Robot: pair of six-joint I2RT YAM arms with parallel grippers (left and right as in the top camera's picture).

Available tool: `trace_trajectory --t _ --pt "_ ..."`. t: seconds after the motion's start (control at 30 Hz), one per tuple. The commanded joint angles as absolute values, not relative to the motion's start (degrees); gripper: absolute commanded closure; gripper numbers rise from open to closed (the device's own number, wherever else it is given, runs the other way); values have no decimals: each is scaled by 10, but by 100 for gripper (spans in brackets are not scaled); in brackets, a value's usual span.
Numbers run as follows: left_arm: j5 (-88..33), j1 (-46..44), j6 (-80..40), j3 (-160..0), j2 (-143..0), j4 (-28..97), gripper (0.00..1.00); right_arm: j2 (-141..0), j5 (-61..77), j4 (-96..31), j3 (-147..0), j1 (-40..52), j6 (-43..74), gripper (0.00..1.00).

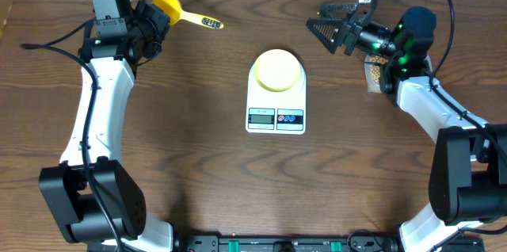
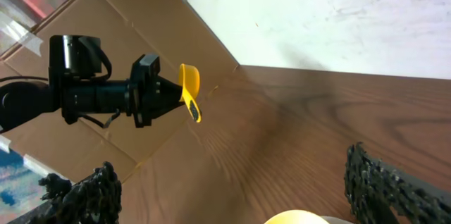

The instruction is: Scoop item into bowl and weigh 50g on scale

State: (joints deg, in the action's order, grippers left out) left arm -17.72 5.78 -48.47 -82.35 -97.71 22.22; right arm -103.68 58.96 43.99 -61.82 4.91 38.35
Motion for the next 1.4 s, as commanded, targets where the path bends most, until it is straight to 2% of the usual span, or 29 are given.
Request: trace_trajectory --t 0.0,0.23,0.4,0.7,1.03,1.37 --pt "-174 57 -490 -830 -962 222 92 -1043 558 441 -630 59 368 1" --pt "-174 57 -490 -830 -962 222 93 -1043 484 424 -630 79 386 1" --pt "-174 57 -490 -830 -962 222 92 -1043 483 393 -646 83 396 1" --pt "-174 57 -490 -830 -962 221 93 -1043 483 246 -722 86 363 1" --pt "-174 57 -490 -830 -962 221 92 -1046 475 214 -731 90 377 1" --pt "-174 57 -490 -830 -962 222 93 -1143 574 188 -845 91 406 1"
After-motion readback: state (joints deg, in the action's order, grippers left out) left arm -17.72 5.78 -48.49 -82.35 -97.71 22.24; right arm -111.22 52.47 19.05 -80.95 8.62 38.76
